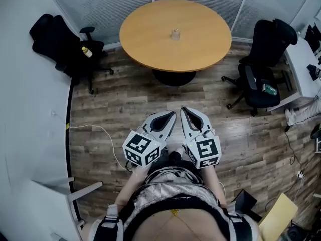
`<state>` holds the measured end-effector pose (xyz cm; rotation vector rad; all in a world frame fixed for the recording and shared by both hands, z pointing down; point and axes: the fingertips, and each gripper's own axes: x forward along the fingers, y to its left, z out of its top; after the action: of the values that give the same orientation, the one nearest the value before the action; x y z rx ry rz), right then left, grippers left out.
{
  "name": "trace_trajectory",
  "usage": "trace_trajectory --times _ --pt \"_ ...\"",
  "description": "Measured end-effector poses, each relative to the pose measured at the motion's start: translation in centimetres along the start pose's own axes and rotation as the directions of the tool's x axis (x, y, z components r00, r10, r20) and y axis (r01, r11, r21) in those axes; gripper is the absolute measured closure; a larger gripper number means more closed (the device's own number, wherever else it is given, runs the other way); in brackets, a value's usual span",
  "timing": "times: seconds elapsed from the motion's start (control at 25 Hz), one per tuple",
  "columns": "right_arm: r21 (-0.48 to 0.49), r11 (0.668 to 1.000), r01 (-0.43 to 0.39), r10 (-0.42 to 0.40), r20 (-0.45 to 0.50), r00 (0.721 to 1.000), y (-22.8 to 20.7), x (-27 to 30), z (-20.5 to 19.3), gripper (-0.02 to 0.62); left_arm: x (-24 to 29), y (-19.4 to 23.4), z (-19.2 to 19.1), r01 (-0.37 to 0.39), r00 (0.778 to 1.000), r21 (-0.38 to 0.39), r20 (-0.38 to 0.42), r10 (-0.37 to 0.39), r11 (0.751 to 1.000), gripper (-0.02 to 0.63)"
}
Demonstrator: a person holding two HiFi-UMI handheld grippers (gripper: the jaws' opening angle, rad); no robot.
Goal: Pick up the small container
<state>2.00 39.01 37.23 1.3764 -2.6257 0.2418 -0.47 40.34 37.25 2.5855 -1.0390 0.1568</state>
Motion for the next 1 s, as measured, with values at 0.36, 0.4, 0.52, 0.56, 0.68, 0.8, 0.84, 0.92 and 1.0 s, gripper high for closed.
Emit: trace_trajectory --times 0.36,0.4,0.52,0.56,0.68,0.8,0.84,0.92,1.0 --pt "-0.005 1.0 0.005 -0.005 -0.007 1.0 -0.3 2.2 0.3 0.573 0.3 2.1 0.2 -0.004 1.0 -0.02 0.001 0.004 1.0 0.601" --pt "-0.006 1.0 0.008 -0.008 -0.005 1.0 -0.5 2.5 0.5 0.572 0.5 2.4 0.4 0.0 1.0 -0.022 0.002 0.001 1.0 0.601" --pt "-0.008 1.0 0.018 -0.018 0.001 1.0 -1.0 3.9 1.2 0.572 1.3 3.6 1.2 0.016 1.0 -0.016 0.008 -0.016 1.0 0.601" --pt "-0.01 1.0 0.018 -0.018 0.004 1.0 -1.1 4.5 1.4 0.572 1.6 4.0 1.6 0.023 1.0 -0.011 0.01 -0.023 1.0 0.601" --pt "-0.018 1.0 0.015 -0.014 0.009 1.0 -1.2 6.2 2.0 0.572 2.6 5.1 2.5 0.052 0.999 0.001 0.012 -0.052 0.999 0.601" --pt "-0.02 0.999 0.026 -0.026 0.01 1.0 -1.8 7.9 2.6 0.572 3.5 6.3 3.2 0.074 0.997 0.002 0.014 -0.074 0.997 0.601" --pt "-0.018 0.999 0.032 -0.032 0.012 0.999 -2.0 8.5 2.8 0.573 3.7 6.8 3.5 0.078 0.997 0.002 0.015 -0.078 0.997 0.601" --pt "-0.016 0.999 0.04 -0.04 0.017 0.999 -2.4 9.5 3.3 0.573 4.1 7.9 4.0 0.079 0.997 0.004 0.018 -0.079 0.997 0.601" --pt "-0.02 0.999 0.047 -0.047 0.02 0.999 -2.7 10.3 3.5 0.573 4.3 9.0 4.4 0.075 0.997 0.008 0.018 -0.075 0.997 0.601"
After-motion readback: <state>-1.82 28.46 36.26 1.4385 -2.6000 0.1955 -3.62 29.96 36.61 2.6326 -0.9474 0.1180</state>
